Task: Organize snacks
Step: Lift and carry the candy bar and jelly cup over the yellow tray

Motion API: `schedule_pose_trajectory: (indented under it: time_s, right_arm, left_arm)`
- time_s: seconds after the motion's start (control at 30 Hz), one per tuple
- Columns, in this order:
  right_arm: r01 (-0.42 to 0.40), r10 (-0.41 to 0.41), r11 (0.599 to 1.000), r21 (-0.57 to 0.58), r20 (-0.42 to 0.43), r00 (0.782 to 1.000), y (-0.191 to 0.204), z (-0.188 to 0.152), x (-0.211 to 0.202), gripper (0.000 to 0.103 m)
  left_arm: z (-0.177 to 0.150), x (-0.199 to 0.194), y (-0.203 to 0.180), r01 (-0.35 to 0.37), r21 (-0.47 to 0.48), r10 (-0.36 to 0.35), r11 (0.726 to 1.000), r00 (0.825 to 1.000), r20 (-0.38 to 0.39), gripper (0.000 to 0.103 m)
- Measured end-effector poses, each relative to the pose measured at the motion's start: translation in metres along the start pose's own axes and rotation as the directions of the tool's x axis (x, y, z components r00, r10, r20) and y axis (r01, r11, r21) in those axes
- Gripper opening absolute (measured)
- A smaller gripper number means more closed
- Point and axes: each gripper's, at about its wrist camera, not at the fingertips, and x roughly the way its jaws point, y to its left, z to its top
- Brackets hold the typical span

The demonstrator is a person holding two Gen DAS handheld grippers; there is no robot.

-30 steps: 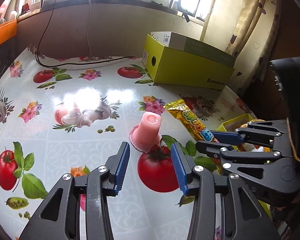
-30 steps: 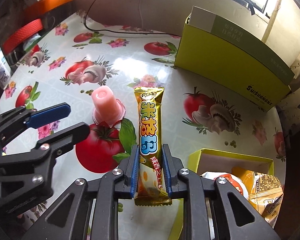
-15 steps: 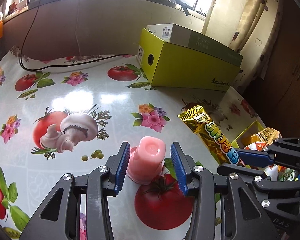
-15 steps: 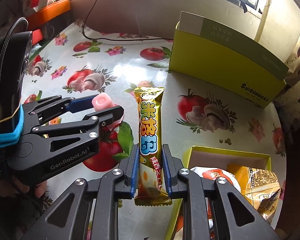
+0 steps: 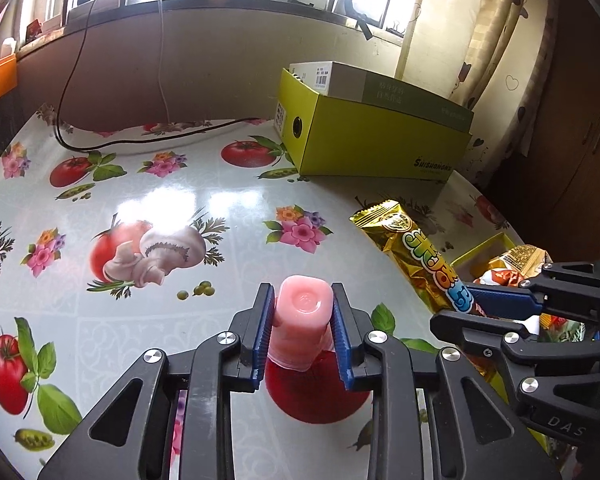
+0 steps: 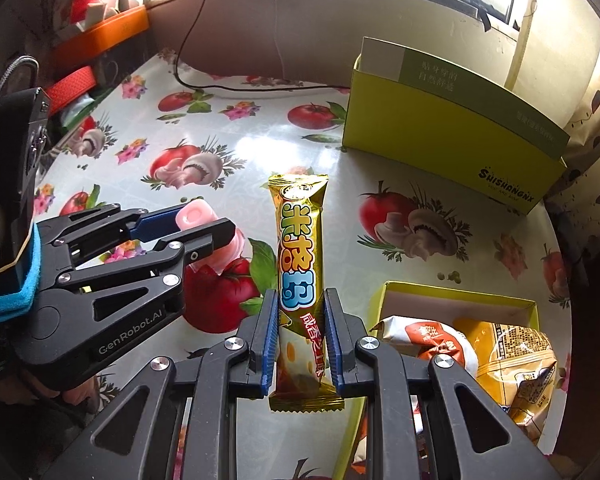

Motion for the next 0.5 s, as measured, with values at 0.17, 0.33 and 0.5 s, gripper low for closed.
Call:
schedule_pose_trajectory:
  time_s: [0.17, 0.33, 0.5]
  right_arm:
    - [-0.020, 0.020, 1.000, 0.000, 0.020, 1.000, 0.006, -0.010, -0.017, 0.019]
    - [-0.045, 0.044, 0.999, 0.009, 0.042, 0.998, 0.010, -0.027, -0.037, 0.019]
    - [-0.058, 0.056, 0.998, 0.017, 0.067, 0.996, 0.011, -0.045, -0.058, 0.019]
  left_arm:
    - [-0.006, -0.027, -0.008, -0.017, -0.008, 0.017, 1.000, 1.000, 0.018, 0.029]
    - [-0.017, -0.052, -0.020, -0.043, -0.013, 0.043, 0.999, 0.999, 0.024, 0.029]
    - [-0.027, -0.074, -0.034, -0.052, -0.021, 0.052, 0.998, 0.998, 0.033, 0.029]
